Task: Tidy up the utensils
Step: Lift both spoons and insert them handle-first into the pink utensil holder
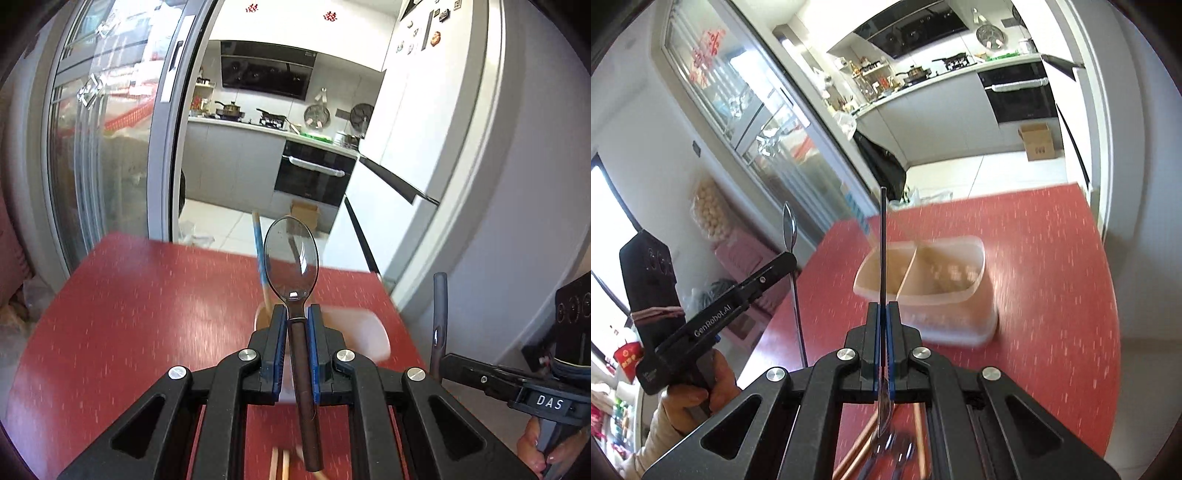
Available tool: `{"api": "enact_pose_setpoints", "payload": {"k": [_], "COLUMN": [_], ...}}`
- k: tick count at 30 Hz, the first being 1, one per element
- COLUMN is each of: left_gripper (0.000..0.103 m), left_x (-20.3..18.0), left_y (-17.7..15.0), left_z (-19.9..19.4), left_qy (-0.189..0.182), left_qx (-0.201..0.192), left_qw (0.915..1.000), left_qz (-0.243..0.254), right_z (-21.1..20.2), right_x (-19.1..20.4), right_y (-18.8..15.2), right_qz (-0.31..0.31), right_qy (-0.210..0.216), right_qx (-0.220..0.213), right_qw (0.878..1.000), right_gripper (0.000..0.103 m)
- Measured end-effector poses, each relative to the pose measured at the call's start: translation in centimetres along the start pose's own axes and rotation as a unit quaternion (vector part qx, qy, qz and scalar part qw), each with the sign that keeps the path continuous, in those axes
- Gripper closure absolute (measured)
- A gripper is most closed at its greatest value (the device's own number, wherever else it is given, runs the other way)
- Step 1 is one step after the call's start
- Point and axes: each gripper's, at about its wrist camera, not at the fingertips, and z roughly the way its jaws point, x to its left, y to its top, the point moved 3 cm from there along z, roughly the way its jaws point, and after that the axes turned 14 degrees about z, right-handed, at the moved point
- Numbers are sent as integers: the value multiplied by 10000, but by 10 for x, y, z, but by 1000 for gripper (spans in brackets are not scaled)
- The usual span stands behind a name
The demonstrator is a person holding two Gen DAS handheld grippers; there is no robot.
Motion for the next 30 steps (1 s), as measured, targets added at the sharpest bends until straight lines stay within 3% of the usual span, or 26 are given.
{"api": "enact_pose_setpoints", "payload": {"k": [5, 13, 18, 23, 26, 30], "left_gripper": [63, 63, 63, 63, 63, 63], "left_x": [13, 21, 14, 2, -1, -6], "left_y": [28, 37, 27, 11, 2, -8], "left_z": [40, 85, 92, 95, 98, 99], "left_qy": [168, 432, 645, 786, 823, 921], "left_qx": [-166, -332, -578, -761, -768, -739], "left_qw": [9997, 9983, 9962, 9935, 9929, 9919], "left_qz": [-117, -183, 66, 312, 372, 476], "right_z": [31, 73, 87, 97, 104, 112], "right_x": [-1, -3, -6, -2, 1, -3], "right_y": [43, 79, 76, 56, 43, 29], "right_qz": [-60, -464, -875, -1621, -2026, -2217], "right_qy": [-78, -370, -553, -746, -893, -957], "right_qx": [-221, -526, -720, -1019, -1105, -1033], "right_qw": [9997, 9968, 9920, 9787, 9689, 9649], "right_gripper": [100, 100, 100, 100, 100, 100]}}
